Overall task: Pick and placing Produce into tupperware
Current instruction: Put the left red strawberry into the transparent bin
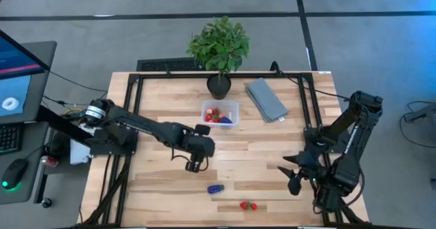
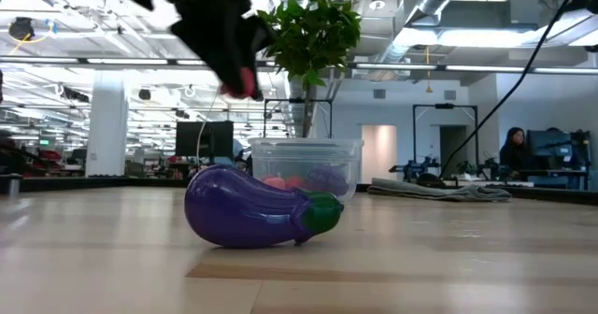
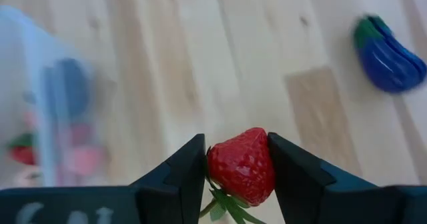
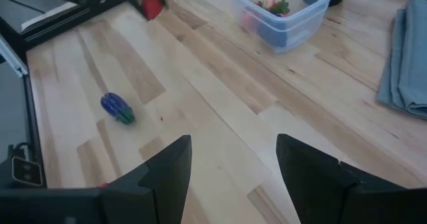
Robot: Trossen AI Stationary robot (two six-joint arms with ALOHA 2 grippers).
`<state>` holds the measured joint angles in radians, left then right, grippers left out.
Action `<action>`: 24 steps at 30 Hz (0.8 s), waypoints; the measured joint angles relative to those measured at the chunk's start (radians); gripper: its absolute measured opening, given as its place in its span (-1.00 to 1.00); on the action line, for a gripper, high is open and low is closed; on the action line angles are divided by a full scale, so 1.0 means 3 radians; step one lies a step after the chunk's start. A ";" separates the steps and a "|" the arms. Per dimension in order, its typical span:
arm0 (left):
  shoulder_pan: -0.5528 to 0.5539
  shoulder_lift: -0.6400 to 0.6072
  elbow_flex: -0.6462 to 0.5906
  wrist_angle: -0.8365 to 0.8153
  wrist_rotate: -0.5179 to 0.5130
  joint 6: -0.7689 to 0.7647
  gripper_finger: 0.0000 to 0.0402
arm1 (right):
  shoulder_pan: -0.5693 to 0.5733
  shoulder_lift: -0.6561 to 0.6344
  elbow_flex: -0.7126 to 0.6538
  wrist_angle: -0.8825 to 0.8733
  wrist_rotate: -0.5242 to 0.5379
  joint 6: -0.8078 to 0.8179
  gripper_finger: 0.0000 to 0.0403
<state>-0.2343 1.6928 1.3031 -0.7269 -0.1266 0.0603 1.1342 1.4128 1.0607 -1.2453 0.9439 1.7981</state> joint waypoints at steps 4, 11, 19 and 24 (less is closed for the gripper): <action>0.0145 -0.0048 0.0078 -0.0002 -0.0092 0.0085 -0.33 | 0.0052 0.0000 0.0000 -0.0006 -0.0001 0.0025 0.21; 0.0424 -0.0219 0.0124 0.0058 -0.0219 0.0118 -0.33 | 0.0110 -0.0001 -0.0001 -0.0004 -0.0001 0.0027 0.21; 0.0754 -0.0459 0.0124 0.0287 -0.0282 0.0176 -0.33 | 0.0111 -0.0001 -0.0001 -0.0083 -0.0001 0.0027 0.21; 0.0936 -0.0535 0.0124 0.0434 -0.0283 0.0261 -0.33 | 0.0071 -0.0001 -0.0002 -0.0126 0.0000 0.0027 0.21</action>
<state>0.0466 1.5324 1.3403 -0.5967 -0.2115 0.1385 1.1555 1.4124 1.0600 -1.2832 0.9440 1.8061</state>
